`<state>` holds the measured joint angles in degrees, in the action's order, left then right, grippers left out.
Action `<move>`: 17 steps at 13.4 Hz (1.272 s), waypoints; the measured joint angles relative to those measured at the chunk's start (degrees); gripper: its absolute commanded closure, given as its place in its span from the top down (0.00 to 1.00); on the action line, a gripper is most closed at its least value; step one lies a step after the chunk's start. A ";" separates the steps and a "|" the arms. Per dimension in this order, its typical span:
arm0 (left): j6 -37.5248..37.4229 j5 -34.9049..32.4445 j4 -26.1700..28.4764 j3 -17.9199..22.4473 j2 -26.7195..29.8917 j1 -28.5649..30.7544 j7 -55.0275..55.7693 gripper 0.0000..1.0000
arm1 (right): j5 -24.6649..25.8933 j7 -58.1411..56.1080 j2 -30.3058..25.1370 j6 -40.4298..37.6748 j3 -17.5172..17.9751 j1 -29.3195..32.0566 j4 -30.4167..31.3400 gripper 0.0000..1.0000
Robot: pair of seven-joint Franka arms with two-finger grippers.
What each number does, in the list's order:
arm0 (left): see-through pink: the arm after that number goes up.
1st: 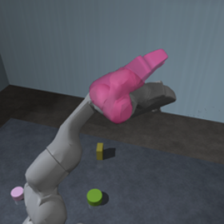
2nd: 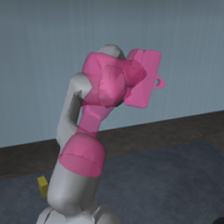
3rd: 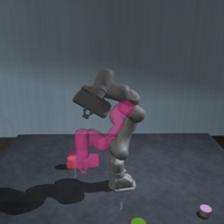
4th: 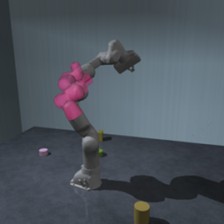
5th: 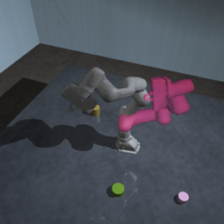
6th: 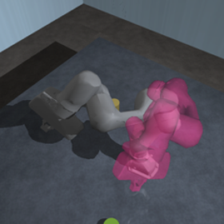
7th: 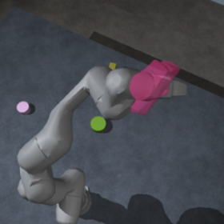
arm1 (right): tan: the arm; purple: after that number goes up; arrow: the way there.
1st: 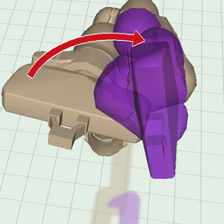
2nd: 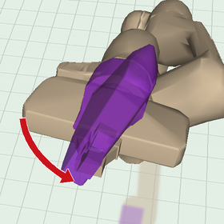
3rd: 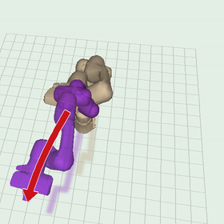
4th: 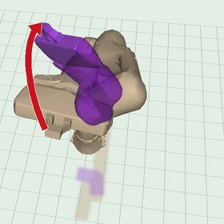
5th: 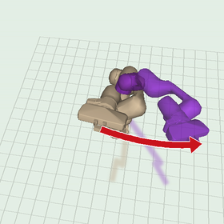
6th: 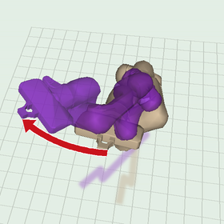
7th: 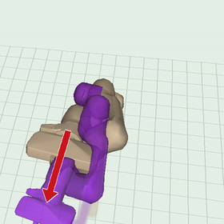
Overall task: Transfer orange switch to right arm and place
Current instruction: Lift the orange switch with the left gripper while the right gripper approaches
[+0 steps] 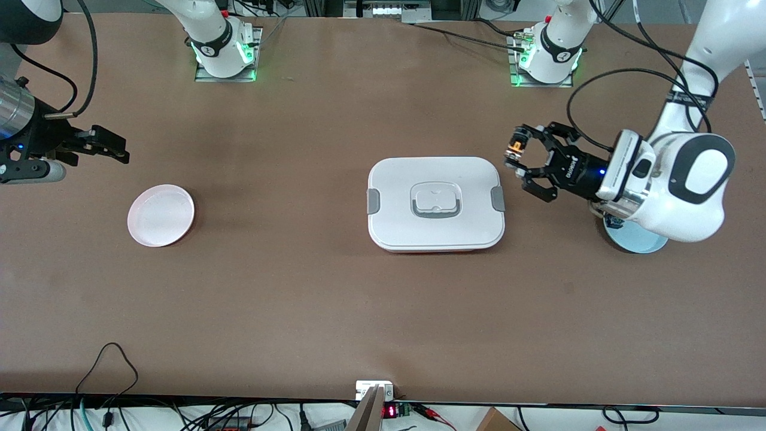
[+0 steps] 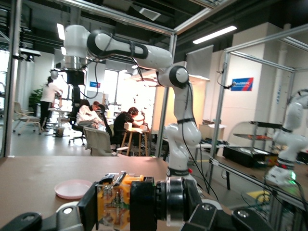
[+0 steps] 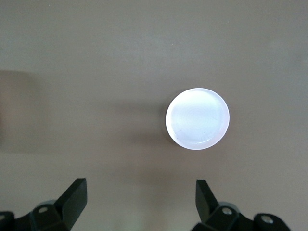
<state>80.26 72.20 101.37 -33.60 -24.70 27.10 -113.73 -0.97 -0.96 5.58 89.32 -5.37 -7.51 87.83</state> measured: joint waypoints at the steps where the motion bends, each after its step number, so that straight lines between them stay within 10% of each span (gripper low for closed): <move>1: 2.27 3.07 2.70 -1.62 2.59 -0.01 0.49 0.00 | -0.03 0.00 0.00 0.00 -0.01 0.01 -0.01 1.00; 5: 11.41 12.42 12.24 -7.20 12.62 -0.04 0.80 0.00 | -1.92 -0.01 -0.05 -0.02 0.03 -0.03 -0.23 1.00; 17: 17.30 17.77 18.11 -10.92 19.14 0.39 0.83 0.00 | -39.81 0.15 2.04 -14.16 0.55 -0.32 0.01 1.00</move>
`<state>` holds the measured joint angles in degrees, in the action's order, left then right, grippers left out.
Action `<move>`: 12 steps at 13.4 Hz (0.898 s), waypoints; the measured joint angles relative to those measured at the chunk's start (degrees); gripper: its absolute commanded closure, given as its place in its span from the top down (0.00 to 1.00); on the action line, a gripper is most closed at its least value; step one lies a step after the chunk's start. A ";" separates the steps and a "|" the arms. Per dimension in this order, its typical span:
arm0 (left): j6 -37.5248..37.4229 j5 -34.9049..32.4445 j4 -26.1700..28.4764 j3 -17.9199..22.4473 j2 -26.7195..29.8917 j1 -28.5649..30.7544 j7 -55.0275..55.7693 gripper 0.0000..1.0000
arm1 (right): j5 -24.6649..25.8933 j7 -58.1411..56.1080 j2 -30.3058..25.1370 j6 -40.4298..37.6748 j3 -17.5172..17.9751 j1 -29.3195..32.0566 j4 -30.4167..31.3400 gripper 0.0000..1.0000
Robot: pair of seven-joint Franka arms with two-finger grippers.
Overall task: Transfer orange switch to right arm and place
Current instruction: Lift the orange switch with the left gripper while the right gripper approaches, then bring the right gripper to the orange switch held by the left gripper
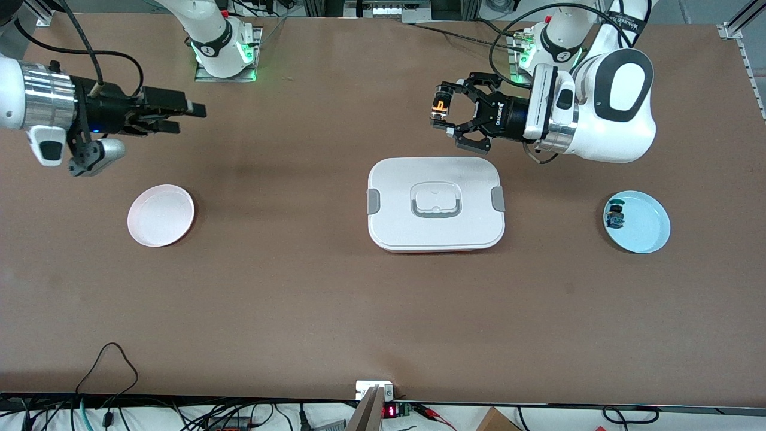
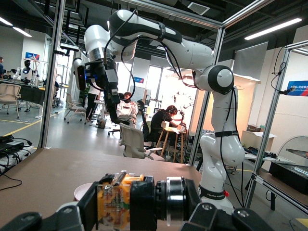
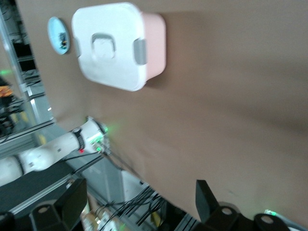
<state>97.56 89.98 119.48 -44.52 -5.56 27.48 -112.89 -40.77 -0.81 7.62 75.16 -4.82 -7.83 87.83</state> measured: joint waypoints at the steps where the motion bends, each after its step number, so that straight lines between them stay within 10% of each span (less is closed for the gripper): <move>1: 0.00 0.00 0.00 0.00 0.00 0.02 0.00 0.00 | -1.55 -0.02 0.32 -0.40 0.09 -0.10 0.00 1.00; 12: 0.00 0.45 0.02 -0.03 0.00 0.13 0.00 0.00 | -32.03 0.07 8.95 9.84 0.31 -8.08 4.75 1.00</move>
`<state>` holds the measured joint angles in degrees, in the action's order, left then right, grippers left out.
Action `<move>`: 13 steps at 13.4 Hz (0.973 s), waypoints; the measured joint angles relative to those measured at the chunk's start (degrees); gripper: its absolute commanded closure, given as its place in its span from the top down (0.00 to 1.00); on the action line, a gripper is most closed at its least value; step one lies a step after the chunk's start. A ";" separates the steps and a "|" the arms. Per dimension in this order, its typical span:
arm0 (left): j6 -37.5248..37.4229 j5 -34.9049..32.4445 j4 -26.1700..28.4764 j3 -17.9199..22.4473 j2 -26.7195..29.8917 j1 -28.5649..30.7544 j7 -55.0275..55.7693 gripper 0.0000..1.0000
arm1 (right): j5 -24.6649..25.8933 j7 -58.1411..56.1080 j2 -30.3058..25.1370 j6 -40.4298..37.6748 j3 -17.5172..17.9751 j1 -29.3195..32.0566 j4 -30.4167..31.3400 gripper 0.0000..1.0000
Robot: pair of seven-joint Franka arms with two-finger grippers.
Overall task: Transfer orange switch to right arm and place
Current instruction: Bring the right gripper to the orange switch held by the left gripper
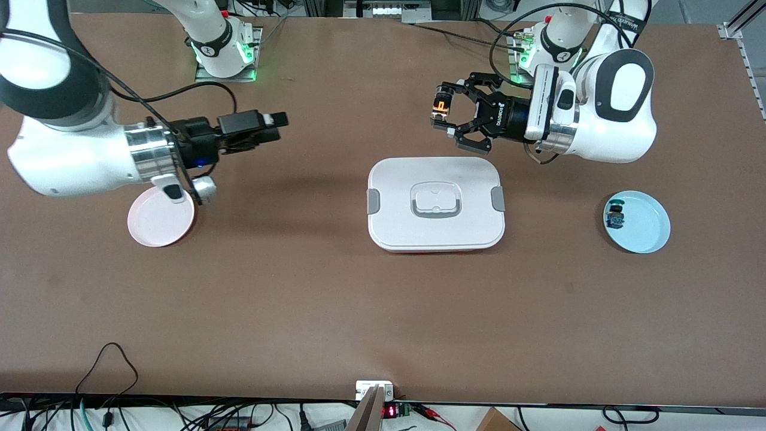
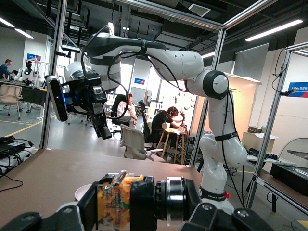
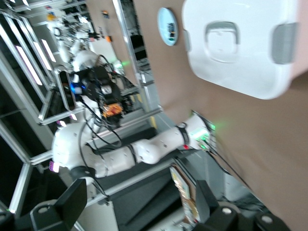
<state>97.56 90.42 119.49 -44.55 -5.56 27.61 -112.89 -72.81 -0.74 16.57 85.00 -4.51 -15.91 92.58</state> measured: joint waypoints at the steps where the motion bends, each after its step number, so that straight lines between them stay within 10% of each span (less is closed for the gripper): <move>1: 0.00 0.04 0.00 -0.01 0.00 0.01 0.00 0.00 | -2.18 0.00 -0.06 2.67 0.01 -1.30 0.85 1.00; 13: 0.00 0.15 0.00 -0.09 0.00 0.12 0.00 0.00 | -20.38 -0.11 -1.71 34.29 0.33 -20.31 5.18 1.00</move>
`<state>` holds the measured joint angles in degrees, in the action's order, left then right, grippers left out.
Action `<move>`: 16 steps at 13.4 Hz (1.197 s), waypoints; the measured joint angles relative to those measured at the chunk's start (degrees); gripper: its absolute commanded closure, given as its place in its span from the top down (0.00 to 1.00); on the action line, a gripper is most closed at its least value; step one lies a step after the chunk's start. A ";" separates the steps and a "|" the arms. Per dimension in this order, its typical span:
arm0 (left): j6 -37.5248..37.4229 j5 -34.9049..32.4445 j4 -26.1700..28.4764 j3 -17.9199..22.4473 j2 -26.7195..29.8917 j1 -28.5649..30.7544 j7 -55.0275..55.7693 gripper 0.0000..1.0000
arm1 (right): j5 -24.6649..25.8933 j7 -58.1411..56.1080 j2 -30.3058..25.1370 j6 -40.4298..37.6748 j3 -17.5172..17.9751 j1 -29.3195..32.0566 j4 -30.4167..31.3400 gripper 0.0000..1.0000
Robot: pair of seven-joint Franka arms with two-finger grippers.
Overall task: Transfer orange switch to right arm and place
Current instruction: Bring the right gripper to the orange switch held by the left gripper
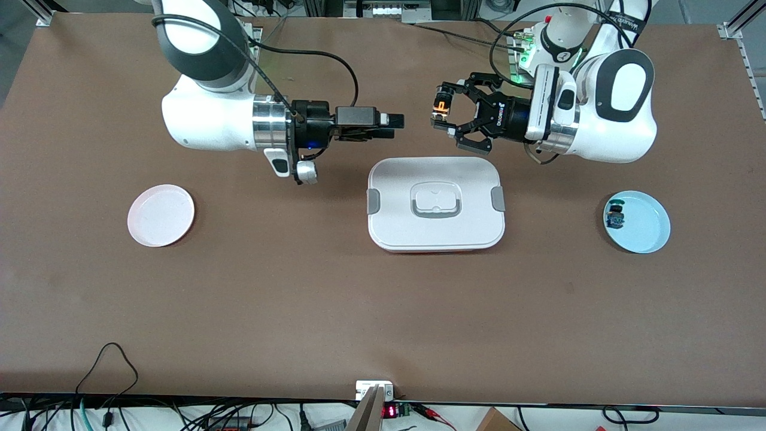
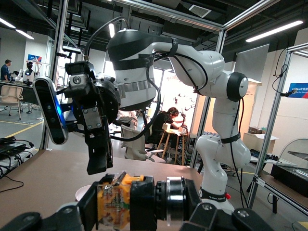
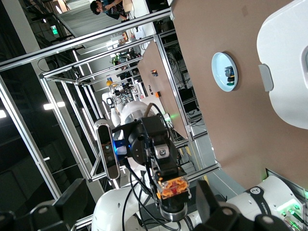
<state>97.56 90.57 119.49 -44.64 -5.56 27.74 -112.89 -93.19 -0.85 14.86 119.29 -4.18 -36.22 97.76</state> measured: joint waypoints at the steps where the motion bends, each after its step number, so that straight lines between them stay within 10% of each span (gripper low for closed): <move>1: 0.00 0.00 0.00 0.00 0.00 0.01 0.00 0.00 | -0.30 -0.71 -0.33 0.28 0.39 -0.24 0.72 1.00; 5: 0.00 0.01 0.00 0.00 0.00 0.05 0.00 0.00 | -12.09 -10.82 -1.53 2.53 3.40 -0.70 4.99 1.00; 16: 0.00 0.02 0.00 -0.01 0.00 0.11 0.00 0.00 | -25.44 -31.28 -1.96 11.46 8.30 -1.12 8.34 1.00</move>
<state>97.56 90.59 119.49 -44.65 -5.56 27.85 -112.89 -118.63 -32.13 12.91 130.75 4.13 -37.34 106.10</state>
